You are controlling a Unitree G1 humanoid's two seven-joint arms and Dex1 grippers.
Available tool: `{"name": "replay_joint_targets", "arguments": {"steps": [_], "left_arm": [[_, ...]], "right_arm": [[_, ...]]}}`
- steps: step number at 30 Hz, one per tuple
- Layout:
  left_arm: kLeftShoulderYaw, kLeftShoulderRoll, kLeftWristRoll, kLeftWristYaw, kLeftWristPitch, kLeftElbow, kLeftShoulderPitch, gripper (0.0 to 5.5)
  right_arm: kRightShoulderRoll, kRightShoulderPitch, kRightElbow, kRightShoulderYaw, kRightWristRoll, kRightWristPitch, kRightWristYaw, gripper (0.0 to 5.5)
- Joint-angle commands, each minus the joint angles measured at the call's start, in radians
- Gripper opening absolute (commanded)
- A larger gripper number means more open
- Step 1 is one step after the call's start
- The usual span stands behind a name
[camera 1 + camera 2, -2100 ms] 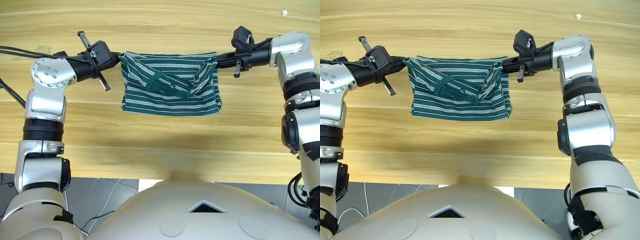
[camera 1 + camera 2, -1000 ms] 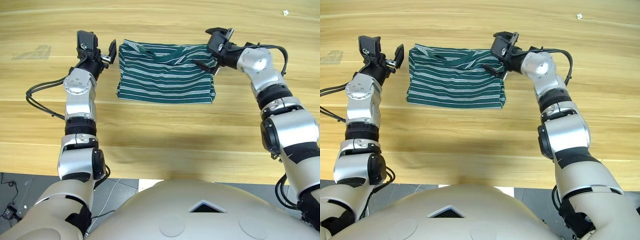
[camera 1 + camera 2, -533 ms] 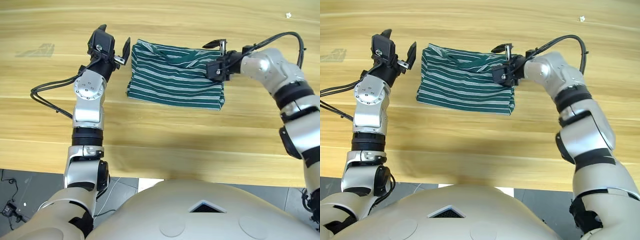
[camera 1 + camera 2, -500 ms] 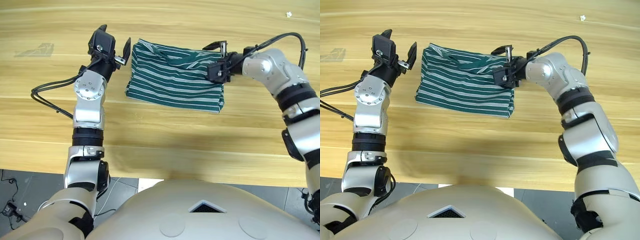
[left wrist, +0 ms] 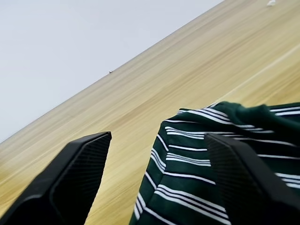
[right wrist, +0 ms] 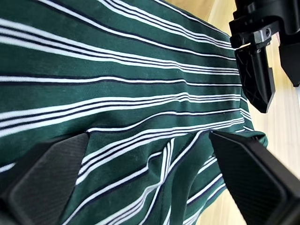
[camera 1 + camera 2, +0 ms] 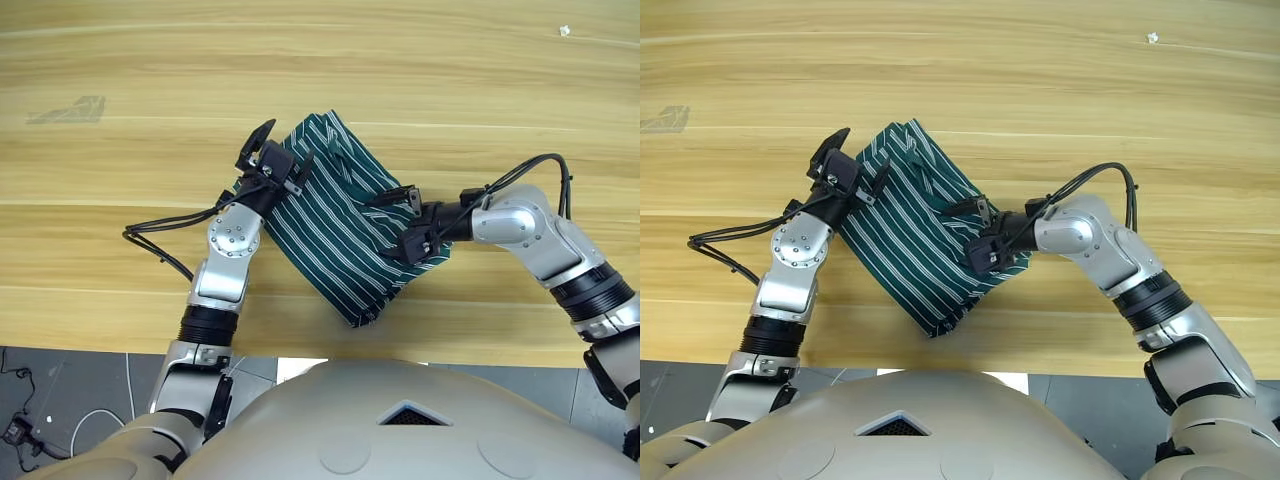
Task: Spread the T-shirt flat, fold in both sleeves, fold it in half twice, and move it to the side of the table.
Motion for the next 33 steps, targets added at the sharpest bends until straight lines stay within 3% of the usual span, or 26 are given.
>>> {"name": "replay_joint_targets", "arguments": {"steps": [1,4,11,17,21,28,33], "left_arm": [[-0.041,0.031,0.12,0.073,-0.021,0.068,0.011,3.68],[-0.062,0.054,0.228,0.166,-0.032,0.139,0.005,3.68],[-0.026,0.042,0.249,0.281,-0.035,0.204,-0.02,3.68],[0.003,-0.004,0.178,0.268,-0.021,0.149,-0.016,3.68],[-0.002,-0.021,0.175,0.265,-0.026,0.16,-0.011,3.68],[-0.005,-0.028,0.178,0.262,-0.03,0.176,-0.012,3.68],[-0.002,-0.029,0.179,0.267,-0.038,0.195,-0.011,3.68]], "right_arm": [[0.021,0.078,-0.154,-0.054,-0.009,0.105,-0.033,4.76],[0.065,0.167,-0.286,-0.081,0.04,0.218,-0.056,4.76],[0.312,0.173,-0.195,-0.128,0.019,0.308,-0.3,4.76],[0.458,0.043,0.216,-0.114,-0.12,0.197,-0.58,4.76],[0.55,-0.041,0.478,-0.094,-0.146,0.132,-0.676,4.76],[0.6,-0.118,0.605,-0.112,-0.143,0.053,-0.746,4.76],[0.546,-0.145,0.646,-0.192,-0.111,0.034,-0.78,4.76]]}}
